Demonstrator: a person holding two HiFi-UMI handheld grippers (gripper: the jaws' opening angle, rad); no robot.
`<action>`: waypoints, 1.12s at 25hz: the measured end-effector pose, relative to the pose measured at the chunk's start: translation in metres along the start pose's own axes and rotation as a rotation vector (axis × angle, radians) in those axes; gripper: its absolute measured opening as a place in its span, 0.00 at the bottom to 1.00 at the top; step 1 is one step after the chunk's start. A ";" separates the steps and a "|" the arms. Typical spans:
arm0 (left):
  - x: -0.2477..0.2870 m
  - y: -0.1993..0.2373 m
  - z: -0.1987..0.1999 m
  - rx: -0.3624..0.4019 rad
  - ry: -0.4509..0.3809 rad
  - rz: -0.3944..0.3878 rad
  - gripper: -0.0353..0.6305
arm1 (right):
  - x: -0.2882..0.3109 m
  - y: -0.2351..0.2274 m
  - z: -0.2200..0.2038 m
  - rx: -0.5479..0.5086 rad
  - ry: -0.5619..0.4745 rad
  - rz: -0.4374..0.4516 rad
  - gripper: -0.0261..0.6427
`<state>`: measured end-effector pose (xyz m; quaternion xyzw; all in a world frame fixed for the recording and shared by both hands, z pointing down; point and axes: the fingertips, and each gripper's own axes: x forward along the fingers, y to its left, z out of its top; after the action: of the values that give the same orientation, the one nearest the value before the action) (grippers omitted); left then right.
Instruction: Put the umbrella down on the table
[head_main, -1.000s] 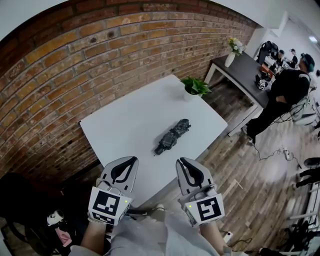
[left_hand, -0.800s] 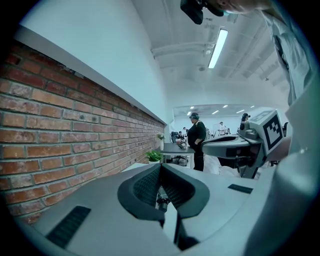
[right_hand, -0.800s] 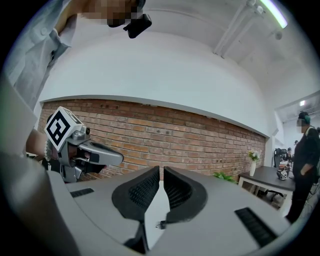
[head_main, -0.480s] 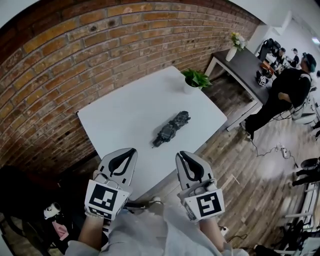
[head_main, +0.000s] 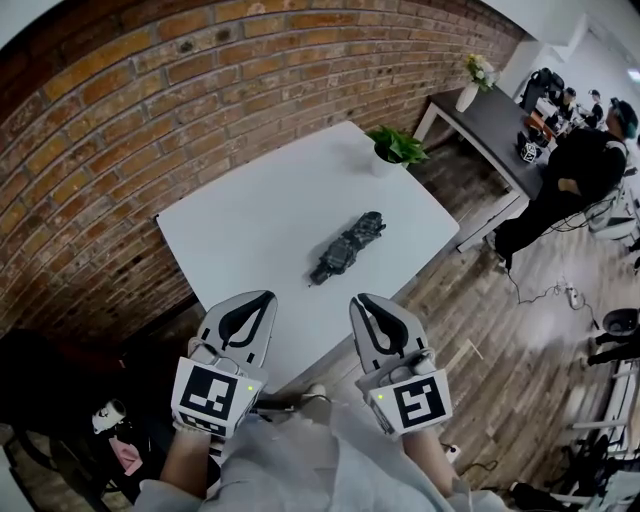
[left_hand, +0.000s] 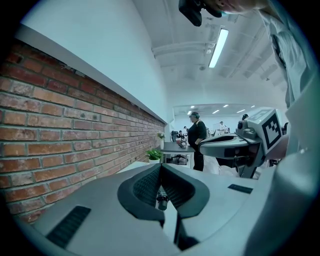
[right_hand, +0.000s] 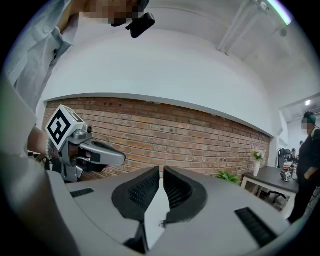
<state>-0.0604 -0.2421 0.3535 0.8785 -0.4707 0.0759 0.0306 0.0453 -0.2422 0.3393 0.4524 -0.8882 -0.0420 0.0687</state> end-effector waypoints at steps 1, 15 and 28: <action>0.000 0.001 -0.001 0.000 0.005 0.003 0.08 | 0.001 0.001 0.001 0.000 -0.008 0.002 0.12; -0.004 0.011 -0.008 -0.014 0.028 0.037 0.08 | 0.005 0.005 -0.009 -0.005 0.053 0.012 0.12; -0.001 0.021 -0.009 -0.105 0.002 0.053 0.08 | 0.005 0.008 -0.013 -0.008 0.051 0.022 0.12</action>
<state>-0.0793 -0.2513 0.3616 0.8629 -0.4971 0.0529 0.0750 0.0378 -0.2420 0.3537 0.4433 -0.8908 -0.0335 0.0936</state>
